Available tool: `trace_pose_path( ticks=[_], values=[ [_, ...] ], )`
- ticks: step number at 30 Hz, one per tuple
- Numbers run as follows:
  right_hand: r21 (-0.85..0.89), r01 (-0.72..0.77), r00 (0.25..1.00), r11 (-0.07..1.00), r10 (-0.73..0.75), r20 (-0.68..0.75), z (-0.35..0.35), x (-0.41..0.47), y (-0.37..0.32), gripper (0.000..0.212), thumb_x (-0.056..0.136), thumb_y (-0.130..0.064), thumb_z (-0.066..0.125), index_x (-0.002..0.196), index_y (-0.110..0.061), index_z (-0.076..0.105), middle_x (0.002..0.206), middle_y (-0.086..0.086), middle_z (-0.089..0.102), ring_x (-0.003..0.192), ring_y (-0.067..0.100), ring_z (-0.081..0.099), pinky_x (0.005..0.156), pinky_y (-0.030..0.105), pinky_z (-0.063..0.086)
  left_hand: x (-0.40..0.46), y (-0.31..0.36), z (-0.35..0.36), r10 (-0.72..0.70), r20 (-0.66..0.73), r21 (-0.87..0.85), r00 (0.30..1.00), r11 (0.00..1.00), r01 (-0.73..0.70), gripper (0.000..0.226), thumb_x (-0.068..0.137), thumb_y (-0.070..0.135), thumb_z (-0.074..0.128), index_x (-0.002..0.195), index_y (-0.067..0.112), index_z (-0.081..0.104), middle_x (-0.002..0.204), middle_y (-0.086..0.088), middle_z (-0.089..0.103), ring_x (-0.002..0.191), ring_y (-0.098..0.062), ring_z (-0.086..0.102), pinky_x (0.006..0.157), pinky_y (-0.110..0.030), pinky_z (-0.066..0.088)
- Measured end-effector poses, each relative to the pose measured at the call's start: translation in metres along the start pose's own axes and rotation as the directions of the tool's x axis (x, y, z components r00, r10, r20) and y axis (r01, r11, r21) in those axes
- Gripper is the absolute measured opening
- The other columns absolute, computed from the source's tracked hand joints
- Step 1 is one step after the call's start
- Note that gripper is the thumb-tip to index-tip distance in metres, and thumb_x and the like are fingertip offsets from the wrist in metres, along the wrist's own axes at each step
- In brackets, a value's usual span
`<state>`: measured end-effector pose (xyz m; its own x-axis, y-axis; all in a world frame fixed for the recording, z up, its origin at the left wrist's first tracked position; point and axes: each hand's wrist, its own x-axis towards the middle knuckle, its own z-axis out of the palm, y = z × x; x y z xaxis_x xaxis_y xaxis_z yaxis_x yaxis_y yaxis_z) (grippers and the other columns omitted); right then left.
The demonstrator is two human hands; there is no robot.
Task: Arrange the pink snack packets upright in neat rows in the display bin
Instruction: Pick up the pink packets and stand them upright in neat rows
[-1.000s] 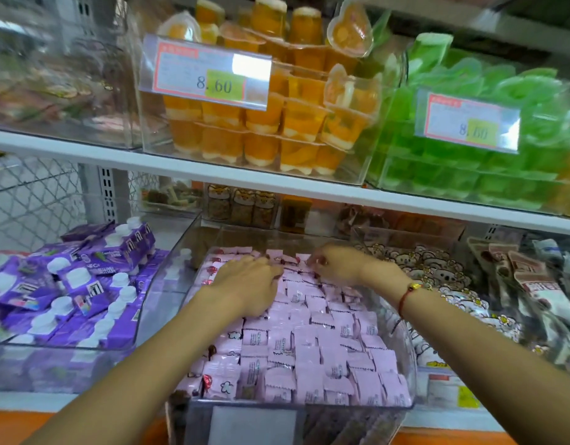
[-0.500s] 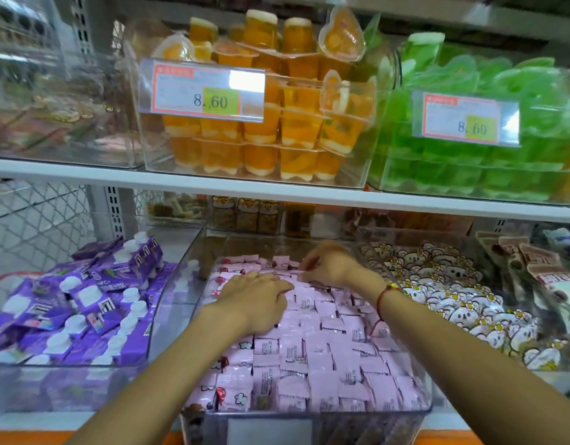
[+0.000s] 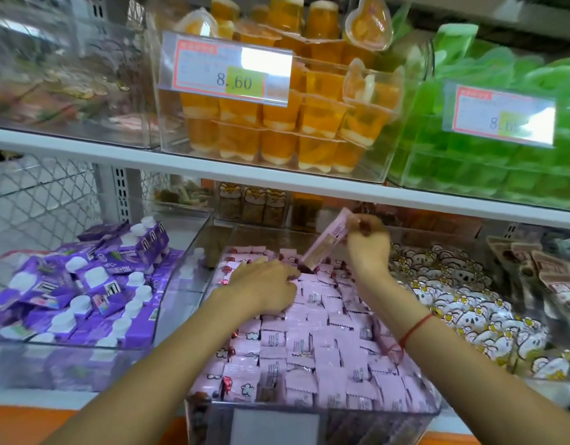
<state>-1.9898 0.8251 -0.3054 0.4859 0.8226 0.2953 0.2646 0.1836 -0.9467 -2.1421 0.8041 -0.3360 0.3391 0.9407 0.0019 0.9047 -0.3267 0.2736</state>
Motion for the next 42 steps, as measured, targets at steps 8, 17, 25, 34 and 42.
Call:
trace_pose_path(
  ticks=[8,17,25,34,42],
  values=[
    [0.337,-0.243,0.961,0.91,0.178,0.212,-0.019,-0.02,-0.004,0.021,0.096,-0.012,0.05,0.108,0.004,0.058,0.088,0.013,0.068,0.059,0.009,0.067,0.057,0.015,0.056,-0.01,0.014,-0.019,0.01,-0.439,-0.316,0.898,0.934,-0.165,0.063,0.078,0.033,0.074,0.132,0.024,0.044,0.129,0.002,0.056,0.104,-0.018,0.059,0.078,-0.035,0.055],
    [0.164,-0.298,0.907,0.94,0.225,0.356,-0.03,-0.027,-0.011,0.026,0.096,-0.027,0.051,0.111,-0.005,0.054,0.069,0.001,0.065,0.057,0.012,0.063,0.065,0.024,0.054,-0.005,0.007,-0.029,-0.177,-0.086,-0.893,0.98,0.45,0.003,0.019,0.096,0.032,0.051,0.103,0.019,0.062,0.08,0.006,0.064,0.062,-0.003,0.058,0.052,-0.013,0.05],
    [-0.055,-0.018,0.952,0.998,0.034,0.304,-0.031,-0.021,-0.005,0.021,0.092,-0.026,0.058,0.113,-0.019,0.057,0.109,0.0,0.062,0.099,0.012,0.059,0.083,0.026,0.048,-0.006,0.011,-0.033,-0.242,0.149,-0.932,0.959,0.29,0.218,0.025,0.094,0.037,0.052,0.086,0.018,0.065,0.064,0.001,0.071,0.045,-0.005,0.058,0.044,-0.014,0.047],
    [-0.401,0.832,0.551,0.383,-0.483,0.681,-0.036,-0.023,-0.008,0.047,0.089,-0.029,0.061,0.134,-0.025,0.05,0.106,0.001,0.062,0.102,0.022,0.055,0.087,0.037,0.044,-0.005,0.012,-0.033,-0.317,0.001,-0.91,0.948,0.392,0.132,0.025,0.083,0.042,0.066,0.08,0.017,0.067,0.065,0.0,0.071,0.056,-0.014,0.063,0.046,-0.019,0.049],
    [-0.413,0.33,0.914,0.849,-0.179,0.363,-0.033,-0.013,0.001,0.018,0.09,-0.026,0.062,0.096,-0.013,0.052,0.092,0.004,0.066,0.085,0.022,0.064,0.074,0.032,0.052,0.001,0.005,-0.014,-0.128,-0.105,-0.722,0.986,0.692,0.013,0.033,0.099,0.016,0.043,0.132,0.016,0.048,0.13,-0.004,0.055,0.095,-0.019,0.058,0.077,-0.027,0.047]
  ],
)
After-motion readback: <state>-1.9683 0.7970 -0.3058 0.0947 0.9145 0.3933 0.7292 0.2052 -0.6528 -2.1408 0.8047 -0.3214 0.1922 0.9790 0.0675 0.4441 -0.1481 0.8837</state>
